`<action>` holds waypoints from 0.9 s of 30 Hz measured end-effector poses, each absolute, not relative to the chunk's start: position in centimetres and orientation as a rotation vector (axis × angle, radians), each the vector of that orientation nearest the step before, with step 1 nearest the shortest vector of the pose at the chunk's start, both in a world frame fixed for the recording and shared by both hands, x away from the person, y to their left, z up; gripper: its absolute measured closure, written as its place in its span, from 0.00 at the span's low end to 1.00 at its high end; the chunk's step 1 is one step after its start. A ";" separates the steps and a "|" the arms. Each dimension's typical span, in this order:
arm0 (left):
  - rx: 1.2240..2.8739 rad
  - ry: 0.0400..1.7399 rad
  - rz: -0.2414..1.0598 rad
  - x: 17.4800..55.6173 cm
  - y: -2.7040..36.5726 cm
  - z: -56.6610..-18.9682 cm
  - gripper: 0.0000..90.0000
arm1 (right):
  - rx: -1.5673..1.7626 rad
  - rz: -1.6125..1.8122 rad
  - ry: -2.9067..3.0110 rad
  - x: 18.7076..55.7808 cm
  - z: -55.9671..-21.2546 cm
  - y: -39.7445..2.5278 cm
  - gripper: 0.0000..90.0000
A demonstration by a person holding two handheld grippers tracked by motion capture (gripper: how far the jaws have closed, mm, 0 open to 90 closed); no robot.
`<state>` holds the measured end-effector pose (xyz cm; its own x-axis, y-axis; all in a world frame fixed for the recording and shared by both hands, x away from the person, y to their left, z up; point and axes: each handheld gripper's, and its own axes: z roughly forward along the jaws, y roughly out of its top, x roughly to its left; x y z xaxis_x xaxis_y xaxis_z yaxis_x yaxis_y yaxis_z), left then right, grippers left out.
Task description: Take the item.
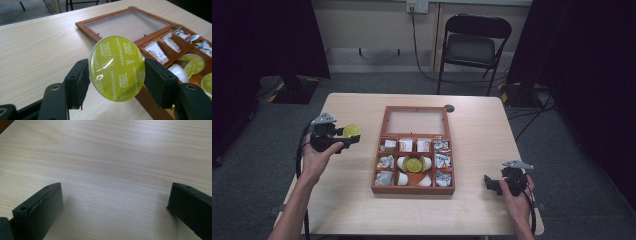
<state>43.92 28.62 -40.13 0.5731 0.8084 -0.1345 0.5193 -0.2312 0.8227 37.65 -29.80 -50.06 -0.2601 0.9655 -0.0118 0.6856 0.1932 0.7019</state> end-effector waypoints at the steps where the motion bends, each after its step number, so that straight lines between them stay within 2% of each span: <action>1: 1.902 1.070 0.407 43.9 28.7 -40.2 0.43 | 1.539 0.817 2.019 37.6 -50.1 -29.8 0.00; 18: 1.940 1.169 0.393 45.0 29.1 -43.0 0.43 | 1.539 0.817 2.019 37.6 -50.1 -29.8 0.00; 27: 2.003 1.190 0.393 45.5 27.9 -44.7 0.43 | 1.539 0.817 2.019 37.6 -50.1 -29.8 0.00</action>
